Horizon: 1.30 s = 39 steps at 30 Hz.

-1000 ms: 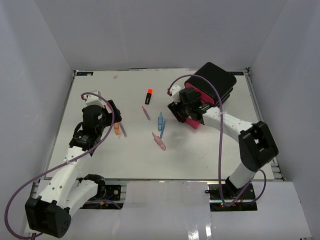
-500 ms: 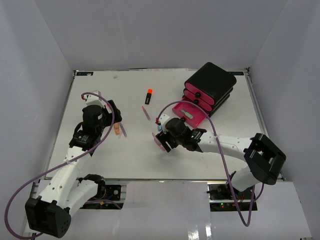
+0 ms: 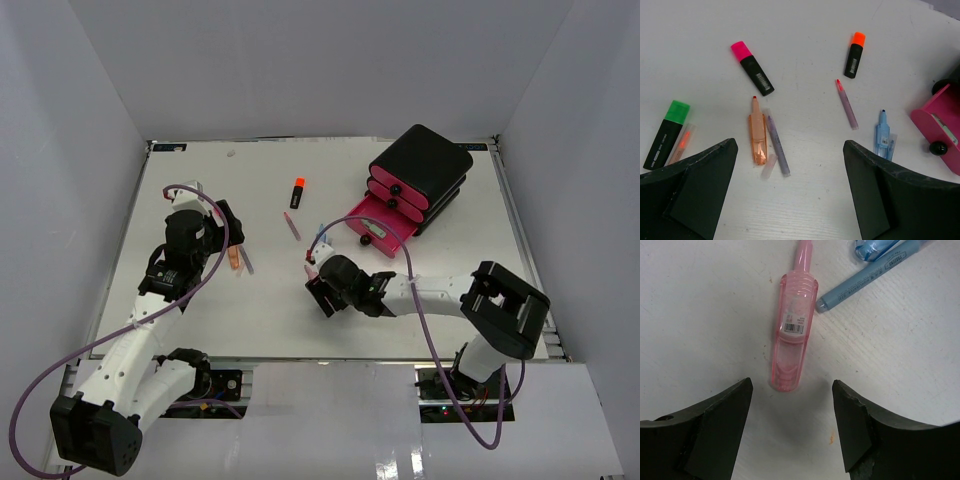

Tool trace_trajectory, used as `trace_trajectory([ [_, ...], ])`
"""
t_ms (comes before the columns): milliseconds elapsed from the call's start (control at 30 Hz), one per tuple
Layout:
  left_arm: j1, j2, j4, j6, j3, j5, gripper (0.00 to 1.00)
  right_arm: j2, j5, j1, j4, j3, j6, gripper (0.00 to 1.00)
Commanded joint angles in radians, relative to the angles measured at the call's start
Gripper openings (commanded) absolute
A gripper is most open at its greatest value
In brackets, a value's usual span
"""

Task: Sort the stationery into containers
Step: Pick up the pen from the center of the board.

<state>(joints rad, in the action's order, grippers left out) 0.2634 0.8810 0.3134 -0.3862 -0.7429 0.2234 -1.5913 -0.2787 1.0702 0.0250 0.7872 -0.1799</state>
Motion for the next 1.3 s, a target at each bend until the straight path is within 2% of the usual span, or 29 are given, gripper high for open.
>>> trace_trajectory([
  [0,-0.007,-0.017,-0.013,-0.006,0.008,-0.009,0.98,-0.012,-0.051,0.007,0.058,0.000,-0.021,0.71],
  [367,-0.006,-0.016,-0.013,-0.006,0.008,-0.012,0.98,-0.041,-0.022,0.008,0.069,-0.002,-0.007,0.60],
  [767,-0.007,-0.016,-0.014,-0.006,0.008,-0.019,0.98,-0.036,-0.011,0.013,0.049,0.001,-0.007,0.40],
  [833,-0.006,-0.019,-0.014,-0.006,0.008,-0.022,0.98,-0.033,-0.011,0.016,0.049,0.000,-0.006,0.30],
  [900,-0.006,-0.017,-0.013,-0.006,0.010,-0.029,0.98,-0.029,-0.013,0.014,0.049,0.001,-0.004,0.25],
  [1267,-0.007,-0.023,-0.010,-0.013,0.016,-0.117,0.98,0.066,-0.022,0.025,0.055,-0.011,0.005,0.19],
])
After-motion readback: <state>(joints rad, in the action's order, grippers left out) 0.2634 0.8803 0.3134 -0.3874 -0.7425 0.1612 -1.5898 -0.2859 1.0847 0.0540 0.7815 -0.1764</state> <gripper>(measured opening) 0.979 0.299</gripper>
